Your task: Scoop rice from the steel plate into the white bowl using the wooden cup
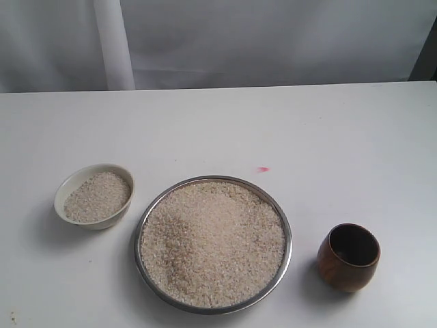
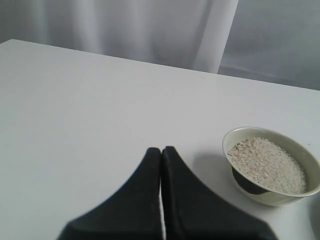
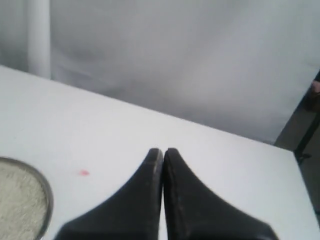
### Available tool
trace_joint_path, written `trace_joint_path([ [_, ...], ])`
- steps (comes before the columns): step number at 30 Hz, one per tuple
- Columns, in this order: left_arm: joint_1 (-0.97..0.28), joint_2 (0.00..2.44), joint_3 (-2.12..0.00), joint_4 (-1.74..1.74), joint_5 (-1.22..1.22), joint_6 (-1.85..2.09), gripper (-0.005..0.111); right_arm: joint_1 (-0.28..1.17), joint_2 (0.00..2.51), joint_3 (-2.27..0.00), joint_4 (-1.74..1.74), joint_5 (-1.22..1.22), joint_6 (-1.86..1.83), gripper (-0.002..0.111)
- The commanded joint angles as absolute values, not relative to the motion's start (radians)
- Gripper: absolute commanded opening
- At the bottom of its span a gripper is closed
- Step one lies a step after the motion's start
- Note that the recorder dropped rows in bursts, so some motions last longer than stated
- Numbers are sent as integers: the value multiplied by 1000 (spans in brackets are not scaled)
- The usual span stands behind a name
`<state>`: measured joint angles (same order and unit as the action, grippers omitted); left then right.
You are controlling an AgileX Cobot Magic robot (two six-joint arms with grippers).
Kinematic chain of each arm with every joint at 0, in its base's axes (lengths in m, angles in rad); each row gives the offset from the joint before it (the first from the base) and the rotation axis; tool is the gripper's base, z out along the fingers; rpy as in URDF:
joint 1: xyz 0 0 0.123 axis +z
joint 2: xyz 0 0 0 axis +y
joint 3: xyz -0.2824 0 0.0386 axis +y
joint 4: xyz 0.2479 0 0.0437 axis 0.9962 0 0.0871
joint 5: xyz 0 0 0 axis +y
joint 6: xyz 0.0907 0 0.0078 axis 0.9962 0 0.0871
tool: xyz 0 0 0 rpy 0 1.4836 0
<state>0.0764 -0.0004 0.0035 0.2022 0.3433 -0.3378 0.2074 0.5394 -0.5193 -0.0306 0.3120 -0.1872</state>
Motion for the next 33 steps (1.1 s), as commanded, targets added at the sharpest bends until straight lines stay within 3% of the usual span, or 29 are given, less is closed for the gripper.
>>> trace_joint_path([
  [1, 70, 0, 0, 196, 337, -340, 0, 319, 645, -527, -58, 330, -183, 0],
  [6, 70, 0, 0, 196, 337, -340, 0, 442, 707, -527, -84, 498, -183, 0],
  [11, 70, 0, 0, 196, 337, -340, 0, 467, 786, -527, -132, 737, -183, 0],
  [18, 70, 0, 0, 196, 337, -340, 0, 467, 883, -527, -74, 877, -213, 0],
  [25, 70, 0, 0, 196, 337, -340, 0, 467, 915, -518, -76, 842, -213, 0],
  [27, 70, 0, 0, 196, 337, -340, 0, 467, 915, -501, -74, 842, -213, 6],
  [30, 70, 0, 0, 196, 337, -340, 0, 467, 915, -465, -55, 792, -217, 25],
  [33, 70, 0, 0, 196, 337, -340, 0, 467, 915, -434, -28, 717, -217, 57],
])
